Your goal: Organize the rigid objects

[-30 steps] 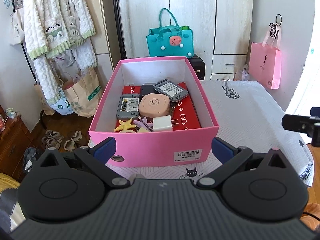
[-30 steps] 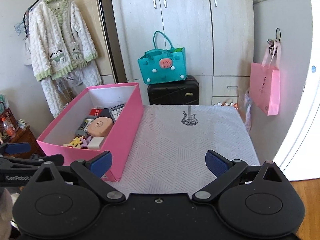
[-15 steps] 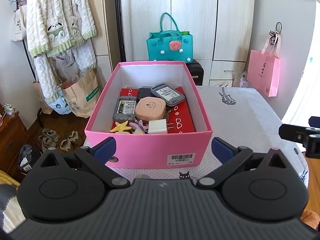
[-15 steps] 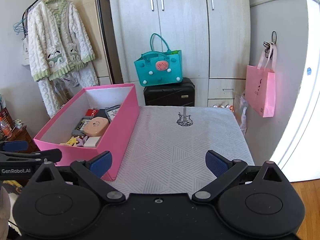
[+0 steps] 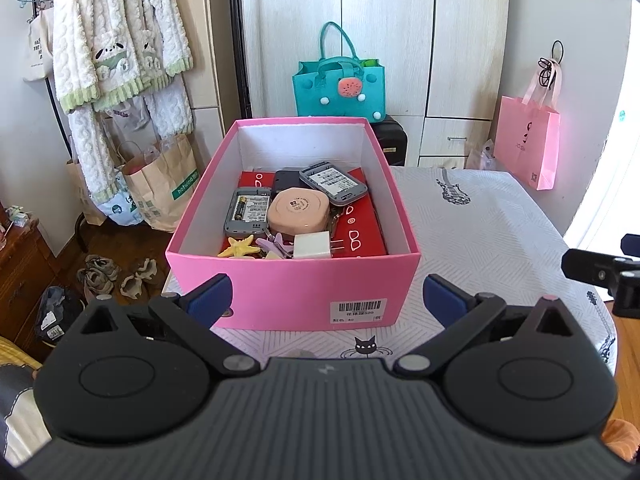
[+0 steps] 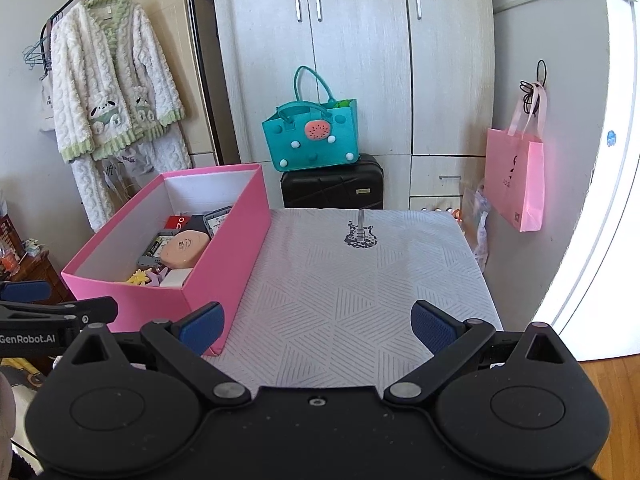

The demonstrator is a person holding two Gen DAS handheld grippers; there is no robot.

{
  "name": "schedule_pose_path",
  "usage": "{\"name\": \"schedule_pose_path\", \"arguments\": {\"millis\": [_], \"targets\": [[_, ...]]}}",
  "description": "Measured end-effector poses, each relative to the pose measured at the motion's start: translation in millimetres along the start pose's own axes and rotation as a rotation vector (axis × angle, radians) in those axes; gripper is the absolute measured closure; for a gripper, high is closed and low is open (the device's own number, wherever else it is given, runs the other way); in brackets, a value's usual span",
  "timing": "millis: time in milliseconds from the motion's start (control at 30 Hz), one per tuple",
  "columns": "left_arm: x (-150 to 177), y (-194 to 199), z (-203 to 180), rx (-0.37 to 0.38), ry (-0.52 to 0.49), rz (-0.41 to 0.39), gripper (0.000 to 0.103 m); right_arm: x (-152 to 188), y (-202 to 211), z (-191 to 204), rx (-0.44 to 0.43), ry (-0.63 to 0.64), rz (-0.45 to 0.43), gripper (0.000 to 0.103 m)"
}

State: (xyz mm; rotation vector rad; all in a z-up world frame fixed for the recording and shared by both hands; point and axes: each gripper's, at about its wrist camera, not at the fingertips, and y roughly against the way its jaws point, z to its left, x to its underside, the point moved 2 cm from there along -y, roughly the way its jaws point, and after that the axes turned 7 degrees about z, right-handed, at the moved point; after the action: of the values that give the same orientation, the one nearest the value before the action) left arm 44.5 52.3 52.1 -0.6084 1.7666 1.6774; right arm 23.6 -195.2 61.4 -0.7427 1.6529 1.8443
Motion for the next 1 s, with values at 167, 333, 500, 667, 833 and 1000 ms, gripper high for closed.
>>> {"name": "schedule_pose_path", "arguments": {"millis": [167, 333, 500, 667, 833, 1000], "targets": [[2.4, -0.5, -3.9, -0.059, -0.022, -0.024, 0.000, 0.6, -0.9, -2.4, 0.003, -0.018, 0.004, 0.002], [3.7, -2.5, -6.1, -0.040, -0.022, -0.012, 0.000, 2.9, -0.9, -1.8, 0.008, -0.016, 0.004, 0.002], [4.9, -5.6, -5.3, -0.023, -0.004, 0.002, 0.000, 4.9, -1.4, -1.7, 0.009, -0.016, 0.009, 0.002], [7.3, -11.0, 0.4, -0.021, 0.041, 0.016, 0.000, 8.3, -1.8, -2.1, -0.005, -0.020, 0.016, 0.002], [8.3, -12.9, 0.9, -0.063, 0.038, -0.005, 0.000, 10.6, -1.5, -1.9, 0.011, -0.017, 0.013, 0.002], [8.3, -11.1, 2.2, -0.052, 0.041, -0.005, 0.000, 10.7, 0.0, -3.5, 0.030, -0.019, 0.009, 0.002]]}}
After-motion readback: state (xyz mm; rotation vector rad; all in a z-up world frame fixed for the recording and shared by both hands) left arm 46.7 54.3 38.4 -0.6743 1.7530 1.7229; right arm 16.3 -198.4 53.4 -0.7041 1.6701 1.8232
